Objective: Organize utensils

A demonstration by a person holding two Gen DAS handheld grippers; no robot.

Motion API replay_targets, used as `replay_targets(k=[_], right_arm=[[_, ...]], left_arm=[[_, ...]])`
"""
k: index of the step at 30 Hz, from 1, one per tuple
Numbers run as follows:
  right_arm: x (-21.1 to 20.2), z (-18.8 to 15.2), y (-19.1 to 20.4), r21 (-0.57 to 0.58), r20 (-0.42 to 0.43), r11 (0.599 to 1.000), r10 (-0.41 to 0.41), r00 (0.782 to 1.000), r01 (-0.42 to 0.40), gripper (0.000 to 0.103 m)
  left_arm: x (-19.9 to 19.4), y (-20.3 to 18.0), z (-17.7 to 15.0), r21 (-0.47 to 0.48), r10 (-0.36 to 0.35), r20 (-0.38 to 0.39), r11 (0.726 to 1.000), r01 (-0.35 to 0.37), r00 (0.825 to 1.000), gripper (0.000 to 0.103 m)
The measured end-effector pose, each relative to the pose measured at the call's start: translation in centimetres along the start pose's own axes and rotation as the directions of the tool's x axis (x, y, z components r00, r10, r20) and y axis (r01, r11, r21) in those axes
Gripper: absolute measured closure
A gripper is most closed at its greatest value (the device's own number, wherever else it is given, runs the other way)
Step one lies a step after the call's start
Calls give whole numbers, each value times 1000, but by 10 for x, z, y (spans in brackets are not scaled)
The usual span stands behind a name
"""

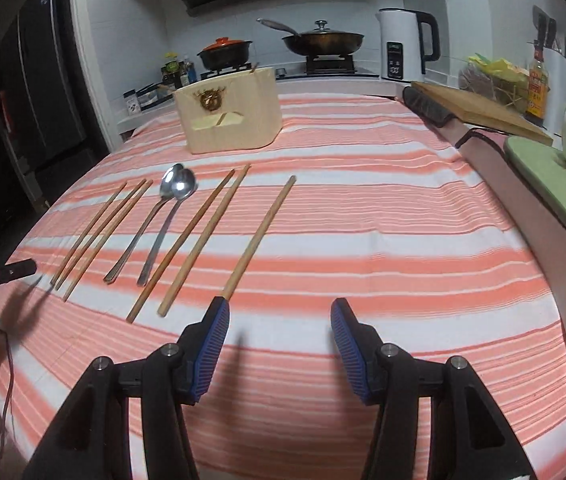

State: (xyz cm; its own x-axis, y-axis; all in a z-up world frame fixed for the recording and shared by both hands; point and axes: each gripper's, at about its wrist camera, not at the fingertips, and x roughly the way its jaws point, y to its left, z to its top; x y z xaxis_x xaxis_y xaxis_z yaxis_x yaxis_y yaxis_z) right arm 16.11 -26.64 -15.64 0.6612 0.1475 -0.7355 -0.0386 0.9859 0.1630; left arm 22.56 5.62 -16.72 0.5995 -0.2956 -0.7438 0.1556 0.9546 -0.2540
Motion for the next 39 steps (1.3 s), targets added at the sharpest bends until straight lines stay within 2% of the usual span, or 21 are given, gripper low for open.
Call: replay_targets(k=[3, 7, 11, 16, 21, 25, 26, 27, 28, 29, 31, 32, 39], right_arm=[[0, -8, 21, -35, -26, 998, 46, 999, -47, 49], [9, -17, 41, -87, -77, 994, 53, 996, -60, 49], [19, -21, 50, -124, -117, 992, 9, 993, -23, 49], [22, -20, 51, -136, -122, 991, -36, 992, 19, 53], [23, -19, 53, -158, -123, 987, -55, 991, 35, 54], [24, -18, 52, -159, -122, 986, -66, 990, 46, 54], [24, -18, 52, -158, -121, 986, -73, 990, 53, 57], [24, -17, 51, -157, -119, 986, -81, 990, 62, 65], [25, -16, 49, -154, -118, 986, -89, 989, 70, 70], [25, -15, 46, -148, -118, 986, -97, 988, 79, 80], [26, -13, 41, -136, -119, 986, -113, 987, 96, 93], [26, -12, 37, -129, -119, 986, -117, 986, 101, 95], [33, 2, 2, -80, -118, 980, -190, 975, 182, 98]], left_arm=[[1, -1, -4, 19, 21, -3, 1000, -21, 1000, 43], [-1, 3, -6, -1, 23, -2, 1000, -23, 1000, 42], [0, 5, -7, 1, 28, -10, 1000, -28, 1000, 41], [8, 3, -6, 14, 45, -22, 999, -45, 999, 40], [19, -2, -6, 53, 123, -35, 991, -121, 992, 40], [25, -13, -8, 124, 200, -32, 973, -195, 979, 42], [26, -16, -8, 140, 213, -26, 968, -207, 977, 46], [27, -18, -9, 149, 212, -20, 967, -207, 977, 50], [26, -20, -9, 157, 207, -17, 967, -201, 978, 60], [27, -22, -8, 162, 194, -16, 969, -189, 981, 77], [27, -24, -6, 167, 191, -16, 968, -186, 981, 93], [28, -24, -5, 167, 190, -18, 968, -185, 982, 96], [37, -5, 17, 72, 205, -30, 977, -202, 978, 97]])
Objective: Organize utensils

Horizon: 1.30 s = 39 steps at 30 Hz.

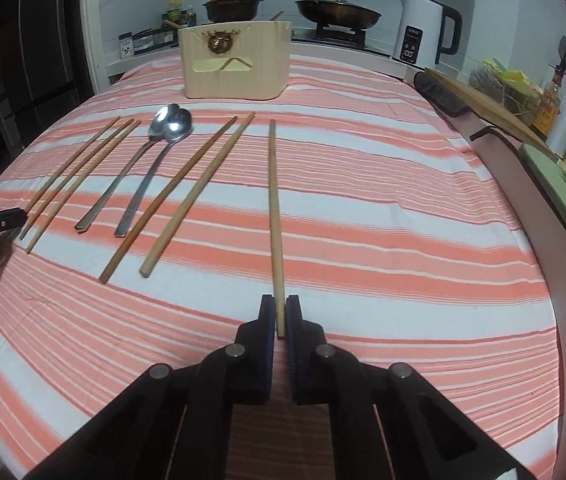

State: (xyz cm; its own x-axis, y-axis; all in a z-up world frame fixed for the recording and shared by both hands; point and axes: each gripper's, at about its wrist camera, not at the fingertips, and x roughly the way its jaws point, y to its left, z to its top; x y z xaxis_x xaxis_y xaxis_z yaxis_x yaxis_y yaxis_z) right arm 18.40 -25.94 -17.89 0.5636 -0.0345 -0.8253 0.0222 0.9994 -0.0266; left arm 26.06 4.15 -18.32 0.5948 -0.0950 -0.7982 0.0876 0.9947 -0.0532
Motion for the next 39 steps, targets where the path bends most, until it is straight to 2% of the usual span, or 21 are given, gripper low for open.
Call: replay_targets(k=[5, 6, 8, 10, 15, 17, 22, 26, 35, 36, 37, 38, 39], right_arm=[[11, 11, -31, 36, -13, 998, -60, 998, 60, 97], [12, 12, -34, 30, -15, 998, -57, 998, 57, 97], [14, 14, -37, 14, -15, 999, -37, 999, 37, 96], [14, 15, -38, -1, -11, 1000, -29, 1000, 29, 90], [13, 10, -52, 27, -10, 1000, 6, 1000, -5, 70], [11, 7, -58, 35, -7, 999, 22, 1000, -22, 64], [7, 2, -62, 50, -2, 997, 53, 999, -52, 64], [7, 3, -52, 6, -4, 999, 54, 999, -54, 62], [7, 3, -45, -15, -6, 999, 28, 1000, -28, 62], [7, 3, -44, -17, -6, 1000, 23, 1000, -23, 64], [7, 3, -43, -19, -7, 1000, 19, 1000, -19, 64], [7, 3, -42, -17, -5, 1000, 22, 1000, -22, 68], [8, 4, -42, -13, -3, 1000, 22, 1000, -22, 84]], left_arm=[[13, 17, 15, -79, -46, 2, 996, 46, 999, 95], [15, 18, 18, -82, -60, 1, 995, 60, 998, 91], [17, 17, 20, -78, -91, 5, 993, 91, 996, 74], [17, 14, 20, -57, -69, 11, 996, 70, 998, 62], [15, 5, 12, 22, -23, 25, 1000, 22, 999, 58], [13, 5, 9, 38, -5, 22, 999, 4, 1000, 48], [11, 11, 6, 29, -10, 20, 1000, 10, 1000, 43], [13, 5, 6, 55, 12, 14, 998, -12, 1000, 34], [13, 8, 6, 46, 9, 12, 999, -10, 1000, 34], [13, 8, 6, 46, 9, 13, 999, -9, 1000, 34], [12, 8, 6, 44, 6, 17, 999, -6, 1000, 42], [11, 9, 6, 40, 2, 24, 999, -3, 1000, 61], [10, 10, 6, 31, 6, 31, 1000, -7, 1000, 73]])
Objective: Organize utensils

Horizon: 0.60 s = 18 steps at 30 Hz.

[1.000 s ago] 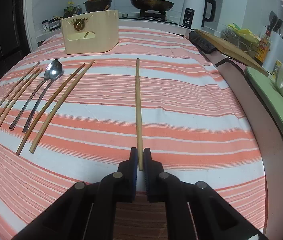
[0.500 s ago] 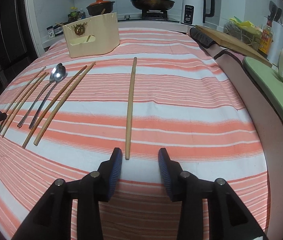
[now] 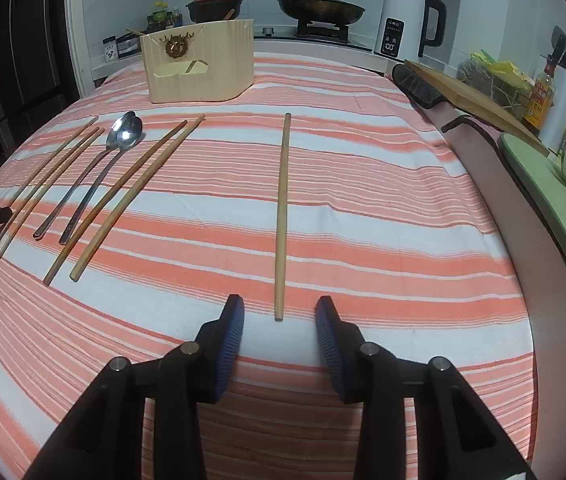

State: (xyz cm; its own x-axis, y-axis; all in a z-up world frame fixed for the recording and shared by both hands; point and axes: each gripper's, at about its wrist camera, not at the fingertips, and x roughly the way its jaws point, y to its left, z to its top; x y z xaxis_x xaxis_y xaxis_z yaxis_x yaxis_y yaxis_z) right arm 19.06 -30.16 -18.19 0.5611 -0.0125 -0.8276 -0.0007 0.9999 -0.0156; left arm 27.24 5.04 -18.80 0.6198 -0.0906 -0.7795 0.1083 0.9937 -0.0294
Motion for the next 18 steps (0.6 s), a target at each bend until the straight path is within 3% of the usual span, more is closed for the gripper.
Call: replay_targets(k=[1, 2, 5, 11, 18], right_arm=[[1, 1, 1, 2, -2, 1000, -7, 1000, 7, 93], [2, 3, 1, 5, -2, 1000, -9, 1000, 9, 98], [4, 9, -2, 26, 3, 1000, 10, 1000, -10, 98], [-37, 36, 1, -3, 118, 1000, -9, 993, 10, 98], [-94, 71, 11, -33, 285, 998, -44, 958, 55, 98]], left_arm=[[0, 2, 1, -12, -8, 3, 1000, 8, 1000, 95], [0, 6, 2, -29, -17, 4, 999, 17, 1000, 98], [-3, 15, 5, -73, -43, 25, 996, 45, 999, 98], [-47, 23, 20, -83, -50, 135, 995, 61, 990, 98], [-109, 22, 56, -40, -77, 285, 995, 92, 955, 98]])
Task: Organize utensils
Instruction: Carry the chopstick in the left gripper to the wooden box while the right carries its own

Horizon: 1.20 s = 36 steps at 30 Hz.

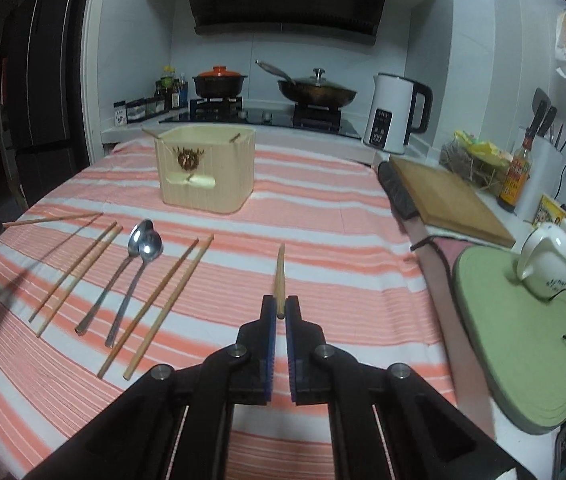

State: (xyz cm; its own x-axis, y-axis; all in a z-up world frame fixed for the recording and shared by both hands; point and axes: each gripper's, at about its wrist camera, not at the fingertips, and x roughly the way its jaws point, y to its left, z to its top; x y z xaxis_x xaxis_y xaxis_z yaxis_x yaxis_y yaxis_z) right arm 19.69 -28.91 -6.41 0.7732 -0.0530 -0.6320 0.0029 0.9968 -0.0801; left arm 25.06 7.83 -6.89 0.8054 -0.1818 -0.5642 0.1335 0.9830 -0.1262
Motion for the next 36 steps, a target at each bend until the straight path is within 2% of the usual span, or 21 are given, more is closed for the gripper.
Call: replay_targets(k=[6, 12, 26, 36], right_arm=[[-31, 35, 5, 7, 111, 999, 36, 993, -37, 98], [-47, 50, 8, 36, 161, 994, 93, 983, -100, 98], [-69, 63, 16, 47, 215, 985, 153, 964, -167, 98], [-71, 78, 26, 40, 223, 976, 200, 954, -213, 98]], left_arm=[[-27, -12, 36, 15, -60, 88, 998, 59, 994, 98], [-43, -27, 52, 30, -110, 136, 994, 107, 985, 98], [-56, -44, 59, 56, -157, 160, 987, 149, 975, 99], [-51, -65, 68, 78, -208, 139, 977, 199, 968, 99]])
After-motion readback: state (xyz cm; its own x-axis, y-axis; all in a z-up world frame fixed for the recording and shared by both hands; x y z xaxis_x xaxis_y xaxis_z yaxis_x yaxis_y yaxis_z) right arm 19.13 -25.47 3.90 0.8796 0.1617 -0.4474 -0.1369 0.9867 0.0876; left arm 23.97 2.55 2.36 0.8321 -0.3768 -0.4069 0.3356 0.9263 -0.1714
